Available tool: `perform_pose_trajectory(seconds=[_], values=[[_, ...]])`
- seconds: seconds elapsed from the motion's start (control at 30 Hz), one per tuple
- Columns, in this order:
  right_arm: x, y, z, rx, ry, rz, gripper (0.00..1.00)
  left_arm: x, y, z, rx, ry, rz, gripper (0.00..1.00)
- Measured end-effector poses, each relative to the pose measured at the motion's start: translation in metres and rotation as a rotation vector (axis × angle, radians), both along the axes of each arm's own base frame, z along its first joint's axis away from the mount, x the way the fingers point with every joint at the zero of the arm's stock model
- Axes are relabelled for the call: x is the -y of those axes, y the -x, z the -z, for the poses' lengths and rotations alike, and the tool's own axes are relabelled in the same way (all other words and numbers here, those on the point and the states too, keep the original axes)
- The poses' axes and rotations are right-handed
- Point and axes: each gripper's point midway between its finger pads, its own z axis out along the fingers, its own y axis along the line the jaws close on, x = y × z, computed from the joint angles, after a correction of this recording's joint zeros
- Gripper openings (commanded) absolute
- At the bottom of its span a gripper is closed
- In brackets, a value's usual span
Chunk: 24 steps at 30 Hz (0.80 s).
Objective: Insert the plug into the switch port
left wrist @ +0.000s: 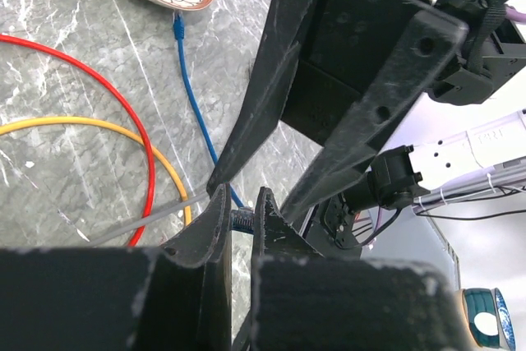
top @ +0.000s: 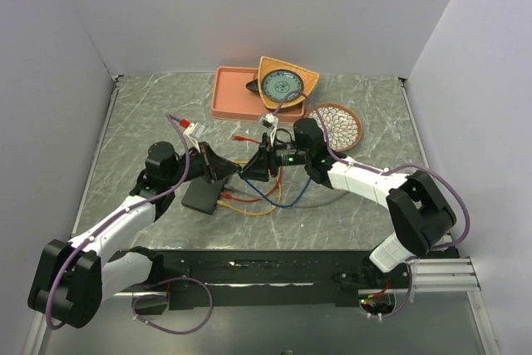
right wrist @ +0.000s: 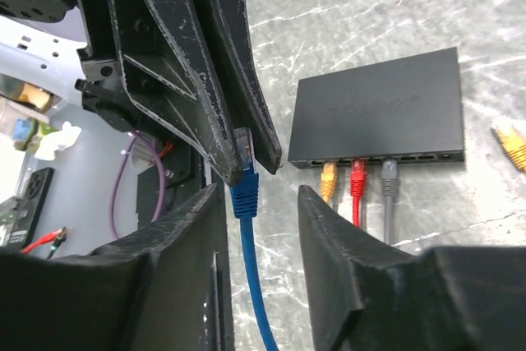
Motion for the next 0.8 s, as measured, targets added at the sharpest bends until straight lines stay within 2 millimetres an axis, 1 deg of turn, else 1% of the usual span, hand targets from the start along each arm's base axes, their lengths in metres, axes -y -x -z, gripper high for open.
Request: perform_pose_trajectory(seconds=[0.03, 0.1, 0.27, 0.3, 0.33, 0.37, 0.4, 0.43, 0.5, 0.53, 0.57, 0.63, 0.7, 0.73, 0.8], values=[[0.0, 0.001, 0.001, -0.003, 0.001, -0.005, 0.43, 0.0, 0.0, 0.0, 0.001, 0.0, 0.001, 0.01], [-0.001, 0.002, 0.004, -0.016, 0.004, -0.018, 0.41, 0.0, 0.001, -0.001, 0.003, 0.001, 0.002, 0.01], [-0.004, 0.004, 0.004, -0.037, 0.001, -0.05, 0.24, 0.0, 0.0, -0.001, 0.008, 0.0, -0.003, 0.01], [-0.004, 0.005, 0.003, -0.041, -0.002, -0.059, 0.17, 0.0, 0.0, -0.001, 0.008, -0.001, -0.006, 0.01], [-0.004, 0.006, 0.003, -0.041, -0.003, -0.062, 0.06, 0.0, 0.0, -0.001, 0.009, -0.001, -0.006, 0.01], [-0.004, 0.006, 0.003, -0.042, -0.003, -0.065, 0.02, 0.0, 0.0, -0.001, 0.008, -0.001, -0.005, 0.01], [-0.004, 0.007, 0.003, -0.042, -0.004, -0.067, 0.0, 0.0, 0.0, -0.002, 0.009, -0.001, -0.005, 0.01], [-0.004, 0.007, 0.003, -0.044, -0.003, -0.069, 0.0, 0.0, 0.0, -0.002, 0.008, 0.0, -0.005, 0.02], [-0.004, 0.007, 0.003, -0.047, -0.001, -0.071, 0.0, 0.0, 0.0, -0.002, 0.009, -0.001, -0.005, 0.07], [-0.004, 0.007, 0.003, -0.048, -0.001, -0.07, 0.0, 0.0, 0.0, -0.002, 0.009, 0.0, -0.004, 0.07], [-0.004, 0.007, 0.003, -0.047, 0.0, -0.07, 0.0, 0.0, 0.0, -0.002, 0.009, 0.0, -0.004, 0.12], [-0.004, 0.007, 0.004, -0.045, 0.002, -0.07, 0.0, 0.0, 0.0, -0.001, 0.008, -0.001, -0.005, 0.24], [-0.004, 0.006, 0.005, -0.038, 0.006, -0.069, 0.0, 0.0, -0.001, 0.0, 0.008, -0.005, -0.011, 0.38], [-0.004, 0.005, 0.006, -0.034, 0.011, -0.064, 0.0, -0.001, -0.002, 0.0, 0.006, -0.007, -0.014, 0.48], [-0.002, 0.003, 0.012, -0.032, 0.037, -0.043, 0.0, -0.001, -0.003, 0.002, 0.011, -0.018, -0.02, 0.57]])
